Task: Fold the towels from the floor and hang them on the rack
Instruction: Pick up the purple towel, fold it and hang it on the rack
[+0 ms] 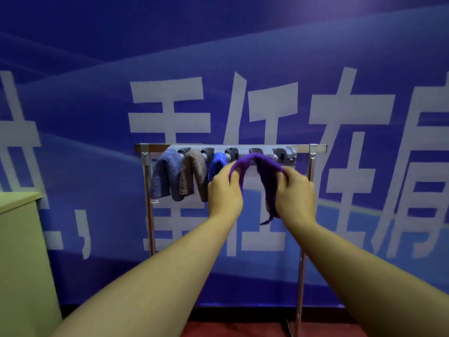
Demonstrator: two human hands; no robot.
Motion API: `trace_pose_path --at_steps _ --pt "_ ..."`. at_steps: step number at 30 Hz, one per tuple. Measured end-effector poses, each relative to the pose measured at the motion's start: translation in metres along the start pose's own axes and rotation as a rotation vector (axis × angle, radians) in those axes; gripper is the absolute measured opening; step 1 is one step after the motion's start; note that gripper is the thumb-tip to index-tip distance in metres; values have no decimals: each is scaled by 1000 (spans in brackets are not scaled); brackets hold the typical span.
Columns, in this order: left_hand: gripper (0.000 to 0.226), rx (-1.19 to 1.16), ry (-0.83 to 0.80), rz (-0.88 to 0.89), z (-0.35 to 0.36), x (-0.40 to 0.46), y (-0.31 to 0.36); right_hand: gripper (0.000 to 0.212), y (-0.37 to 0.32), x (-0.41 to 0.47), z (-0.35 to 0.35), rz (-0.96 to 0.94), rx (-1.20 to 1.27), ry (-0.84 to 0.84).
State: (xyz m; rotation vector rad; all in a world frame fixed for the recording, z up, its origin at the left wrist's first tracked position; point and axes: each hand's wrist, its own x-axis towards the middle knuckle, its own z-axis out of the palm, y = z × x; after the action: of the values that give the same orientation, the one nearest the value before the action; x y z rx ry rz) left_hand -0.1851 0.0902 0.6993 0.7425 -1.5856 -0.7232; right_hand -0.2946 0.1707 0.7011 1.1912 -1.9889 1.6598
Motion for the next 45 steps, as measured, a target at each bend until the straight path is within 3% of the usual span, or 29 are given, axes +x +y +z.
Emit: trace_pose_path --at_steps 7,15,25,34,45 --pt "36 6 130 99 53 60 -12 30 22 71 41 -76 -34 28" --pt "33 137 173 56 66 85 -67 29 40 92 93 -74 -119 -133" --pt "27 64 -107 -19 74 73 -99 28 57 67 106 -57 -134 -222" --pt "30 68 -204 -62 61 61 -98 30 58 51 100 -63 -91 -254" --pt "31 46 -6 -35 60 81 -67 32 33 85 91 -109 -147 -83"
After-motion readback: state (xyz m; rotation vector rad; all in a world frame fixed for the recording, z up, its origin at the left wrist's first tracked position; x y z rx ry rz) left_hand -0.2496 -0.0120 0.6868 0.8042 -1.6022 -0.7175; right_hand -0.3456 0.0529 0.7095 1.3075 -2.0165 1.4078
